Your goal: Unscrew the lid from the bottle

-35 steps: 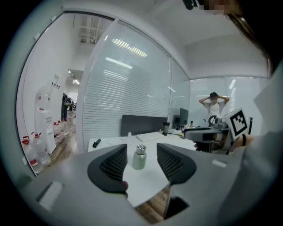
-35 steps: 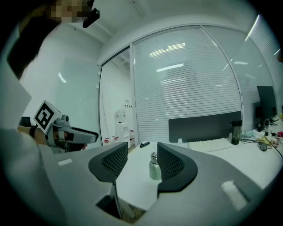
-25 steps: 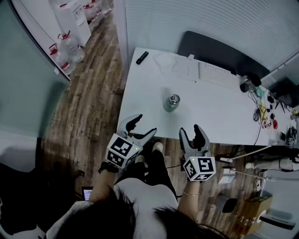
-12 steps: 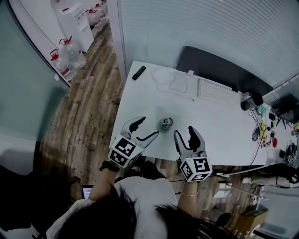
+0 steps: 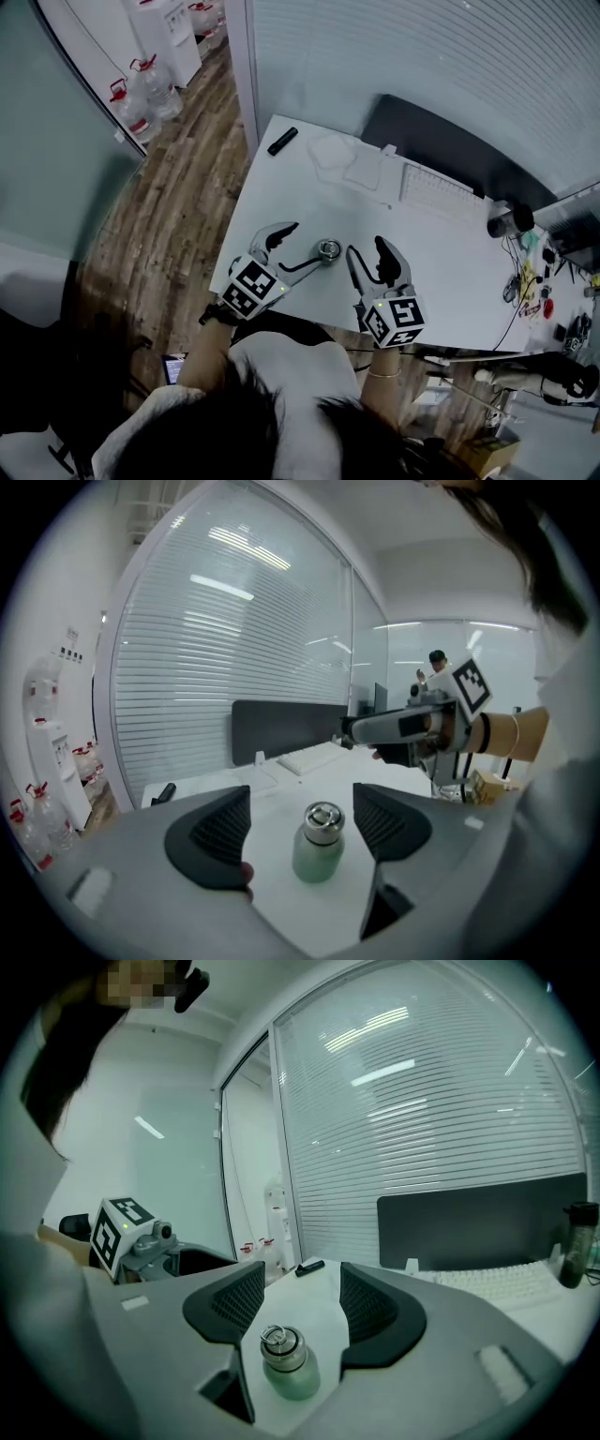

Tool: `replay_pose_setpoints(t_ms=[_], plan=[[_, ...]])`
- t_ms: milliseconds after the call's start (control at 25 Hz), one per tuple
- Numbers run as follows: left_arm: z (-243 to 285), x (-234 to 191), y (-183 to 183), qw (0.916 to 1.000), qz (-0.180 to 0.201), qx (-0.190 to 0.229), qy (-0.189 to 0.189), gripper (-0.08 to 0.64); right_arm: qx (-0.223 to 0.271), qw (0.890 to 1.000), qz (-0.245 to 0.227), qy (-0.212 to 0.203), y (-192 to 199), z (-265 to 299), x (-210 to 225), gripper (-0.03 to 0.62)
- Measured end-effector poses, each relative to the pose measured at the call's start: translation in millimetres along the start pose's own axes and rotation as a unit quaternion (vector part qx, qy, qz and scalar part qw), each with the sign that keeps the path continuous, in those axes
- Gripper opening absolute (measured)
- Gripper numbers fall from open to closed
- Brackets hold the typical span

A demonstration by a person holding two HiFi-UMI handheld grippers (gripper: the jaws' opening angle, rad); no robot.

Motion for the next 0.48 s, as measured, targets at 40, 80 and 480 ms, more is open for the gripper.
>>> replay_pose_setpoints(t_ms=[40,80,480], plan=[[2,2,3,1.0,0.003,-0.006,0.005,0.371,-0.002,1.0,0.003,-0.002,1,1,1,0.225],[4,3,6,0.9999,0.004,-0.011,0.009,0.376,-0.003,1.0,0.006,-0.004,2,2,2,0.225],[23,8,35,0.9963,0.014,-0.052,0.067,0.393,-0.026,0.999,0.029,-0.029,17,14,0,0.247]])
Point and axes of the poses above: the fingertips, and each gripper's own axes: z forward along the fingers, x to its right, y out of its underside, the point moved 5 cm from there along -z, backward along the fingers, and after that the axes turned 15 degrees about -y, right-handed, at the moved point
